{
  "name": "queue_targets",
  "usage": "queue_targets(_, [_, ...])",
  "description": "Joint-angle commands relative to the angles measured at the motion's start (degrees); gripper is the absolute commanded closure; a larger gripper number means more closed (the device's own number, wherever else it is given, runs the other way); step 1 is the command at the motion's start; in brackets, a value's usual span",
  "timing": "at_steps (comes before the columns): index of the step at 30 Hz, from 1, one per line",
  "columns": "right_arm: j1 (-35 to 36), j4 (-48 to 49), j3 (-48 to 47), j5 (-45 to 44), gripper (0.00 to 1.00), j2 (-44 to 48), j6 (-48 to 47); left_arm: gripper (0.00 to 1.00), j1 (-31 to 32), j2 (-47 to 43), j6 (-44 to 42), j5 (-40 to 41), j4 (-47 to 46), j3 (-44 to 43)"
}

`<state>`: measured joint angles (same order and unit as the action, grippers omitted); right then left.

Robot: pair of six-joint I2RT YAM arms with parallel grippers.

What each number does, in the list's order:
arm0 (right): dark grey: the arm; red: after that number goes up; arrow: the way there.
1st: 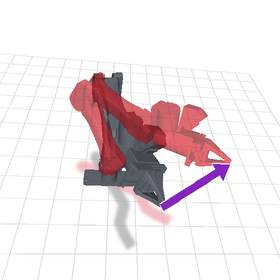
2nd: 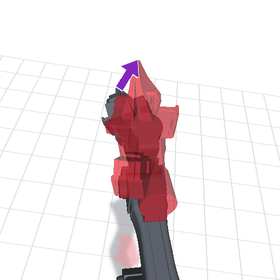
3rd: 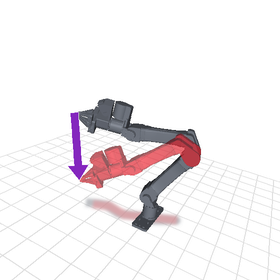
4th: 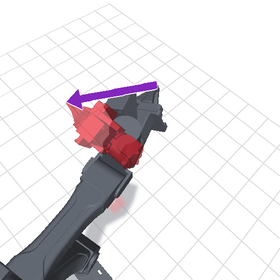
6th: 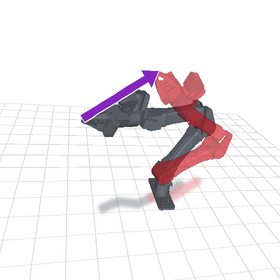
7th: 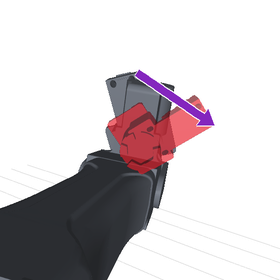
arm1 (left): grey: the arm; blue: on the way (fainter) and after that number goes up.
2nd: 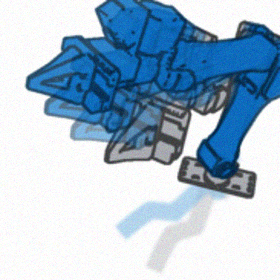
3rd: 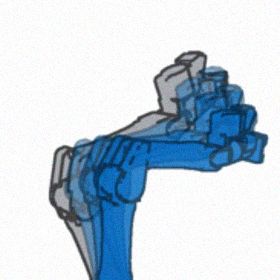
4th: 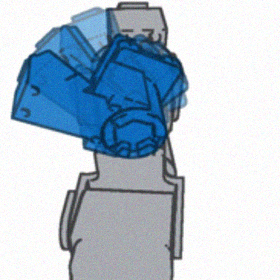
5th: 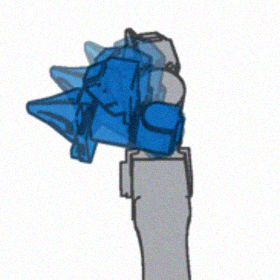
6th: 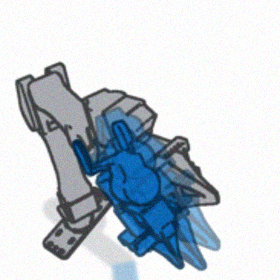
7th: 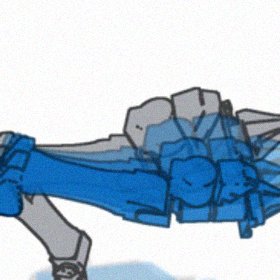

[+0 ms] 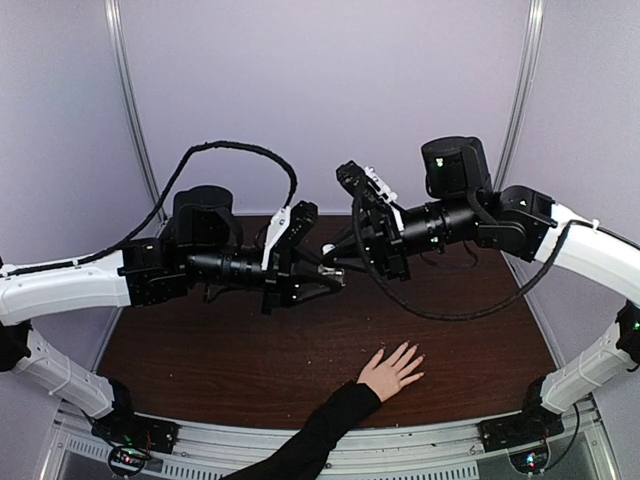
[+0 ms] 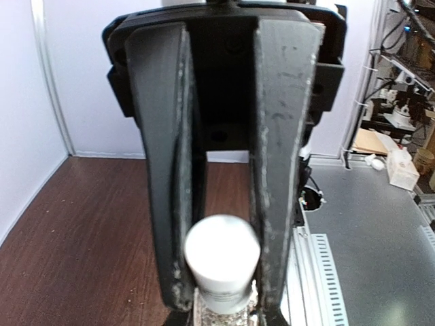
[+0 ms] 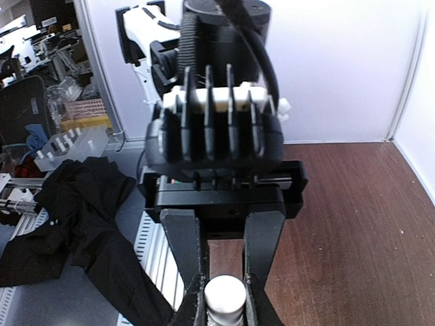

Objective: Paint the nails
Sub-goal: Screw the nail polish bottle cap onto the nail polish bottle.

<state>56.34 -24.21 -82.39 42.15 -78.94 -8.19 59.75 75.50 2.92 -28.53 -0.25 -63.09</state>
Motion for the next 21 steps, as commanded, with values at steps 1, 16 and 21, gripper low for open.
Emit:
queue_targets(1, [0.9, -5.6, -0.5, -3.9, 0.88, -1.1, 3.2, 1.00, -2.0, -2.5, 1.4, 17.0, -8.5, -0.1])
queue_targets(16, [2.8, 4.1, 5.3, -25.9, 0.88, -3.0, 11.1, 1.00, -1.9, 2.5, 5.2, 36.0, -12.8, -0.7])
queue_targets(21, [2.9, 4.0, 5.9, -28.8, 0.86, -2.4, 11.1, 1.00, -1.9, 2.6, 5.5, 36.1, -12.6, -0.8])
